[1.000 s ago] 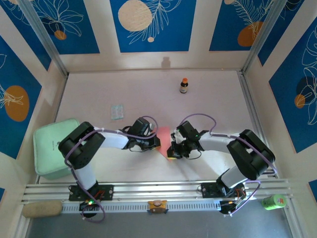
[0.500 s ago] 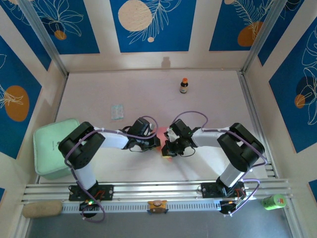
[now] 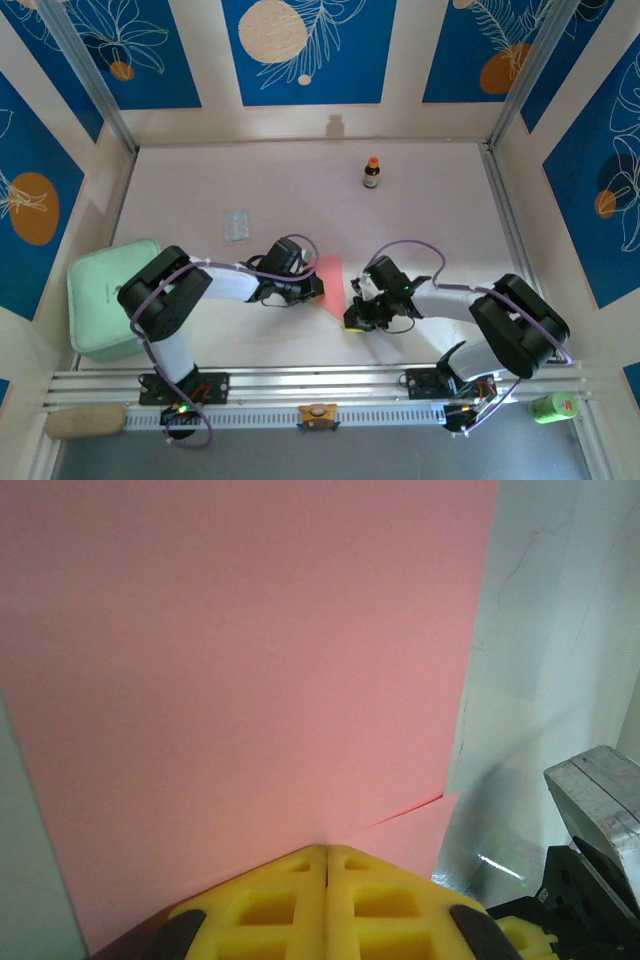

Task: Fold a paper plane with a square sheet of paper (pick it up from the middle)
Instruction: Third fold the triangle at the center of the table.

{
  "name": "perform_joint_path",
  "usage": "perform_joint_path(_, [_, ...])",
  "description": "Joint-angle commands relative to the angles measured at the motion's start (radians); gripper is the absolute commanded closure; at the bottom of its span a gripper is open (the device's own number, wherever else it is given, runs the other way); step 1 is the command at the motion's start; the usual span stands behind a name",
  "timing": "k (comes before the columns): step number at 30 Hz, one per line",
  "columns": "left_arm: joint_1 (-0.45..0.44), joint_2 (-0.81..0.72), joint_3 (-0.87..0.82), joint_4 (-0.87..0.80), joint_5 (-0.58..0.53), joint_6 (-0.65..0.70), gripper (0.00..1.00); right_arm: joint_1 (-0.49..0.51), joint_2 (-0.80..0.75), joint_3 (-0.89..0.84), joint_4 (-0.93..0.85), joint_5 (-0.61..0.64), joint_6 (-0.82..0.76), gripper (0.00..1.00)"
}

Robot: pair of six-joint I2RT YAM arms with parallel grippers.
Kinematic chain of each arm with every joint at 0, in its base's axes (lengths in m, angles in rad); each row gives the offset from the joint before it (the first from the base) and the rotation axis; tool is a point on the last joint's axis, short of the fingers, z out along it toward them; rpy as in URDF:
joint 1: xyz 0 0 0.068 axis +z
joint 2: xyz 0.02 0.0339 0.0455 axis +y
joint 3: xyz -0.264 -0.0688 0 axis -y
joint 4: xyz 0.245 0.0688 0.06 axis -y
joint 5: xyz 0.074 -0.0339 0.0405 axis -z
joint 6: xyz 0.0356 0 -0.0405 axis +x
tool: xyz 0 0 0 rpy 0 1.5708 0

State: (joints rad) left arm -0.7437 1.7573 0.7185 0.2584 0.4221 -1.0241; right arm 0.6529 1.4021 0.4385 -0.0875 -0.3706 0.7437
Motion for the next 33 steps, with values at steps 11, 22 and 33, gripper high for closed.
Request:
perform_joint_path(11, [0.007,-0.001,-0.060,-0.001,-0.068,-0.057,1.00,-0.003,-0.010,0.134,-0.033,-0.025,-0.024,0.95])
perform_joint_path(22, [0.006,0.021,-0.045,-0.001,-0.047,-0.041,1.00,0.036,0.204,0.241,0.046,0.047,-0.027,0.98])
perform_joint_path(33, [0.007,0.015,-0.052,-0.012,-0.067,-0.038,1.00,-0.021,0.108,0.114,-0.012,0.053,-0.037,0.98])
